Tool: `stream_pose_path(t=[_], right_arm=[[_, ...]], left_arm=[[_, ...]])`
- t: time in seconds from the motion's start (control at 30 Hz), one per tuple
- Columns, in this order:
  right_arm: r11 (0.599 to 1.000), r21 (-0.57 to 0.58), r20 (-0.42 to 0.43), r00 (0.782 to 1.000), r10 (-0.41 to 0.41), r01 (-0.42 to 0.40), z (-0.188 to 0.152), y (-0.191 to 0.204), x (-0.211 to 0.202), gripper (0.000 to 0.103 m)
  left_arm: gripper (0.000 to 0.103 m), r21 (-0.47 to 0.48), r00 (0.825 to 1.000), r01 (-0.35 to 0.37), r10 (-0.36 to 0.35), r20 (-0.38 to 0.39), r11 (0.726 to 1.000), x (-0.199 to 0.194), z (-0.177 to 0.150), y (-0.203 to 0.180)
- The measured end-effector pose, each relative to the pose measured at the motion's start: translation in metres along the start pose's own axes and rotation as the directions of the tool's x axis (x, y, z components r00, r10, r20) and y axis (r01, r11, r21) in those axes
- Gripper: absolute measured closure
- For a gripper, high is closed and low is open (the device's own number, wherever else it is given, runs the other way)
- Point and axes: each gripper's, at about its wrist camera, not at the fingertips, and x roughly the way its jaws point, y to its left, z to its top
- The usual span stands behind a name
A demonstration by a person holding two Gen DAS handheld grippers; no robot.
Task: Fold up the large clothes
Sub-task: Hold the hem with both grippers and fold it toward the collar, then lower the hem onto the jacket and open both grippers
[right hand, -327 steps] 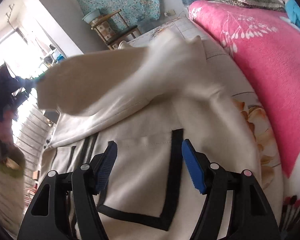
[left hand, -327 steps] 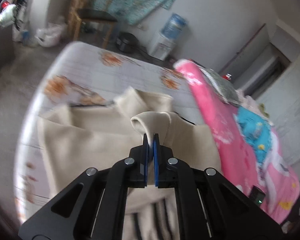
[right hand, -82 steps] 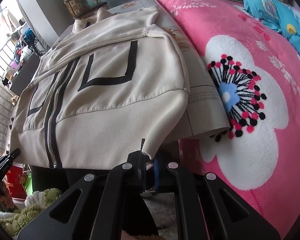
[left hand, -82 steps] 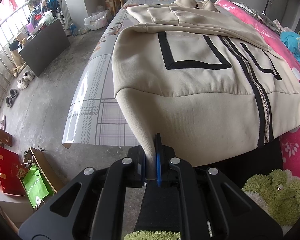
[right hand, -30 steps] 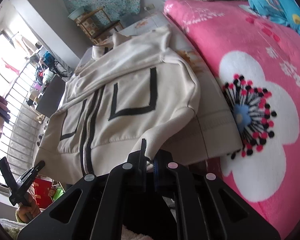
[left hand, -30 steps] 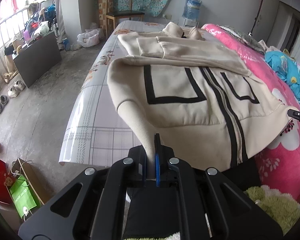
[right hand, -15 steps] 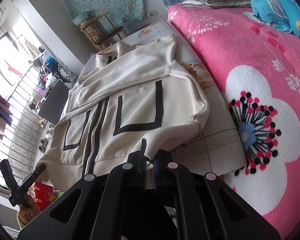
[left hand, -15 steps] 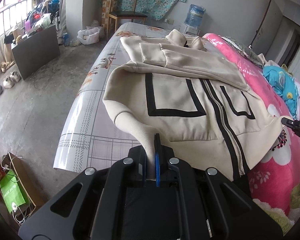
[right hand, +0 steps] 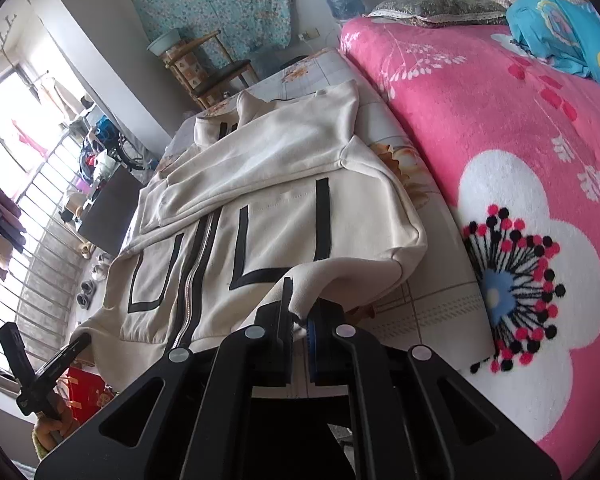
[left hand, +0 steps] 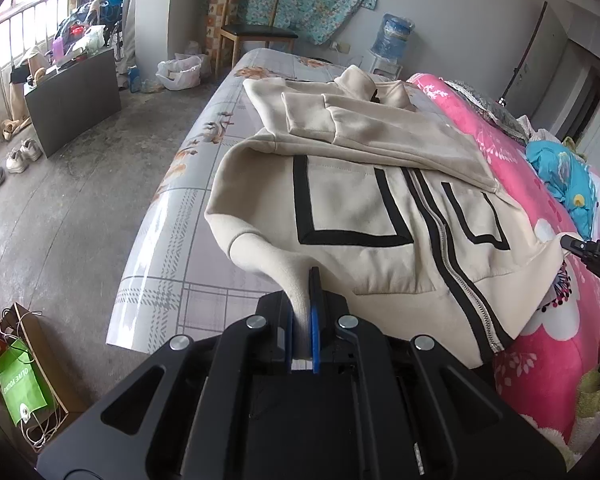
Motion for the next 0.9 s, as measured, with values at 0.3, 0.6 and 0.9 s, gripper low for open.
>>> stream_pose_path(t=[0.3,0.6,0.9], right_arm=[[1.0,-0.008,0.019,1.0,-0.002,0.002,0.018,0.001,0.006,0.097],[1.0,-0.005,0.024,1.0,-0.004,0.004,0.043,0.001,0.02,0.097],[1.0,0.01,0.025,1.0,-0.015,0.015,0.072,0.001,0.043,0.097]], left_arm=[[0.097,-0.002,1.0,-0.008,0.008,0.008,1.0,0.009,0.018,0.0],[0.097,-0.013,1.0,-0.014,0.014,0.013,1.0,0.023,0.046,0.0],[0.097,-0.032,1.0,-0.015,0.015,-0.005,0.999,0.048,0.074,0.004]])
